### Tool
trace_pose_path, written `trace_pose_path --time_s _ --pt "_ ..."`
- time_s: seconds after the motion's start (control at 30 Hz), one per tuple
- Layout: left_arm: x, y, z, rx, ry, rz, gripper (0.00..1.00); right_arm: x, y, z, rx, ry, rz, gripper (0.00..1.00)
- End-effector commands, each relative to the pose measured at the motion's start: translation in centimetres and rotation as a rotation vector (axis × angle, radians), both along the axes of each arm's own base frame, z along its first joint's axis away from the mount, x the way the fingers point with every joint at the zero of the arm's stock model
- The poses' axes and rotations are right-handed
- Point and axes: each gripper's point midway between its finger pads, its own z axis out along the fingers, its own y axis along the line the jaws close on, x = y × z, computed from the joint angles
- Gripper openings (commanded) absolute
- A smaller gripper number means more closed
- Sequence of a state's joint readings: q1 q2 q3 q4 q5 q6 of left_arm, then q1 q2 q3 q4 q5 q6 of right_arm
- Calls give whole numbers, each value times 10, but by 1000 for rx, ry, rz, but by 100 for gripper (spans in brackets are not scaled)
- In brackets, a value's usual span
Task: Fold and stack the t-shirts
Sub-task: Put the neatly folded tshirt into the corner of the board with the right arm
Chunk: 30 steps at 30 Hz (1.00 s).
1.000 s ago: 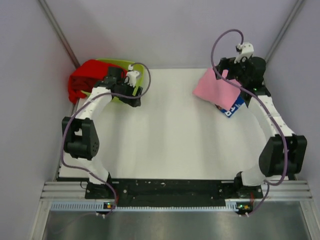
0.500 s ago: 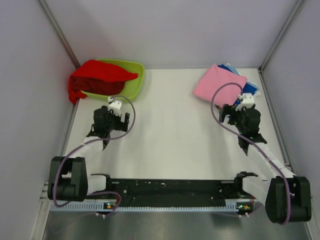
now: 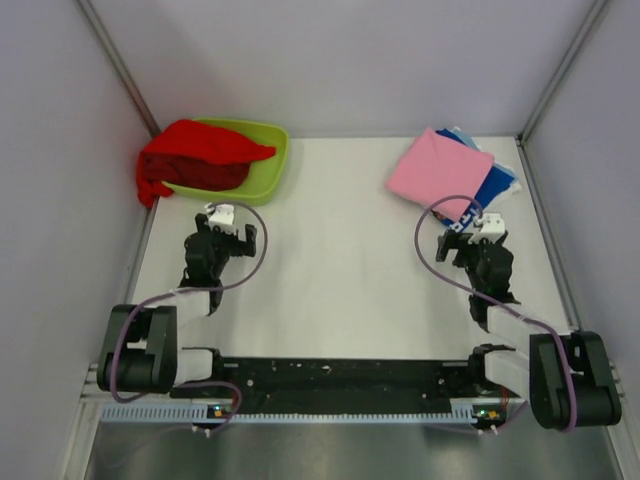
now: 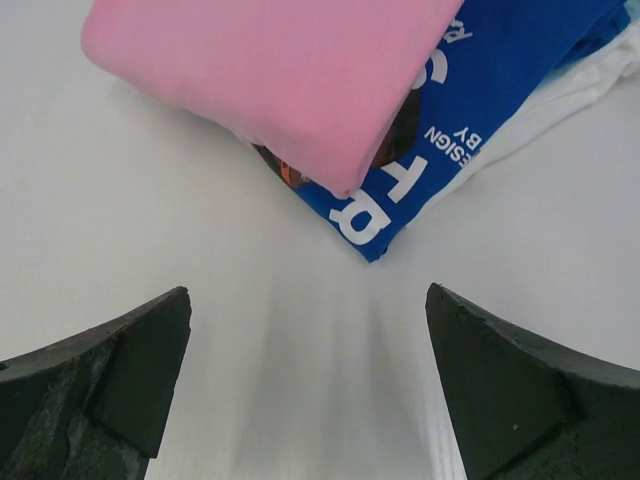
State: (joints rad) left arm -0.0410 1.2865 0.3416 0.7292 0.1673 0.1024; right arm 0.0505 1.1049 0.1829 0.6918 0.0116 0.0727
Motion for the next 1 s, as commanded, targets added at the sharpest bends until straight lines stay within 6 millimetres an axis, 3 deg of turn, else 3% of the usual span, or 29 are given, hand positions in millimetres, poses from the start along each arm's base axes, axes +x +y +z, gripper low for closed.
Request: trace_pose_path --time_s 0.0,0.07,0.13,0.27,0.97 --pt "0 -2 11 -24 -163 -13 99 14 10 35 5 -138 46 99" --pt "-4 -3 25 -24 -272 -18 99 15 11 35 1 -137 56 99" --pt "-5 -4 12 -22 -181 -25 99 15 12 35 1 -137 58 99" --pt "13 17 14 -48 -169 119 99 15 12 35 2 -132 58 99" --pt "12 21 14 -59 -172 141 99 15 10 35 3 -134 50 99"
